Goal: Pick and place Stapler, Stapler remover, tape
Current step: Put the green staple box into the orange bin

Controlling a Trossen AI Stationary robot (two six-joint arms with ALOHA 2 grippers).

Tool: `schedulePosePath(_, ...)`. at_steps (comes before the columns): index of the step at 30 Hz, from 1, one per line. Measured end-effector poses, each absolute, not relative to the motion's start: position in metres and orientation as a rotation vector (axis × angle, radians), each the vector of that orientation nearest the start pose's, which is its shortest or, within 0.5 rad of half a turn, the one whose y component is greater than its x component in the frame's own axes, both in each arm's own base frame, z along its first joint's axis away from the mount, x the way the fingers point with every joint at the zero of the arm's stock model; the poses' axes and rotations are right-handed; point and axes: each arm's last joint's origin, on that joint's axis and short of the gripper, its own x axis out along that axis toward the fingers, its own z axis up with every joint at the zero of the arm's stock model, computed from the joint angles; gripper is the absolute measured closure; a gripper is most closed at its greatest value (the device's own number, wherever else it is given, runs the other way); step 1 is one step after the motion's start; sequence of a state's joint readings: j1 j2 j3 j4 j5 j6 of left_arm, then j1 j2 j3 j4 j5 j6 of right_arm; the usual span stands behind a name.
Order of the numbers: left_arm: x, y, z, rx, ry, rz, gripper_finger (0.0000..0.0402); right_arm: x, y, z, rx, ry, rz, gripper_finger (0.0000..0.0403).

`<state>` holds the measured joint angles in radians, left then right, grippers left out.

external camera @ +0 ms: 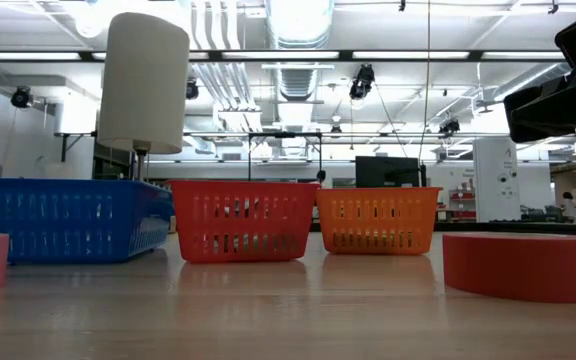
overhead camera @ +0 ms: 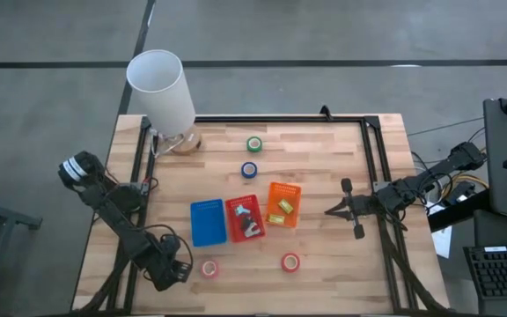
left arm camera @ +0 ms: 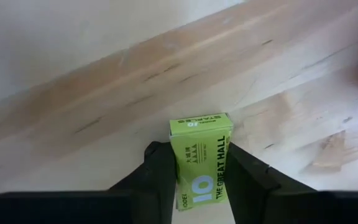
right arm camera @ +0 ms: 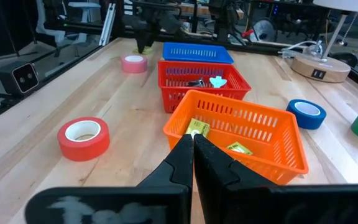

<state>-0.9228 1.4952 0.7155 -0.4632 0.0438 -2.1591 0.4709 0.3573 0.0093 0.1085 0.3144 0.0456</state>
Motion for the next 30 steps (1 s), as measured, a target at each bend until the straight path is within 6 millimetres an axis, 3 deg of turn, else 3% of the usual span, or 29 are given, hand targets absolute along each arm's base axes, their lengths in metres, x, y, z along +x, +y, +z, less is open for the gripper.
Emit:
schedulePosePath(9,0.149,-0.196,0.145,-1.176,1.357,0.662,0.0271,0.107,0.045,0.146,-0.042,0.225,0.15,0.0394)
schedulePosePath(17,0.147,-0.194,0.147,-1.139,1.348,0.641,0.0289,0.107,0.045,0.146,-0.04,0.225,0.15,0.0394)
schedulePosePath(30,0.144,-0.187,0.165,-1.174,1.304,0.593,0.0287,0.107,0.045,0.146,-0.039,0.224,0.149,0.0394)
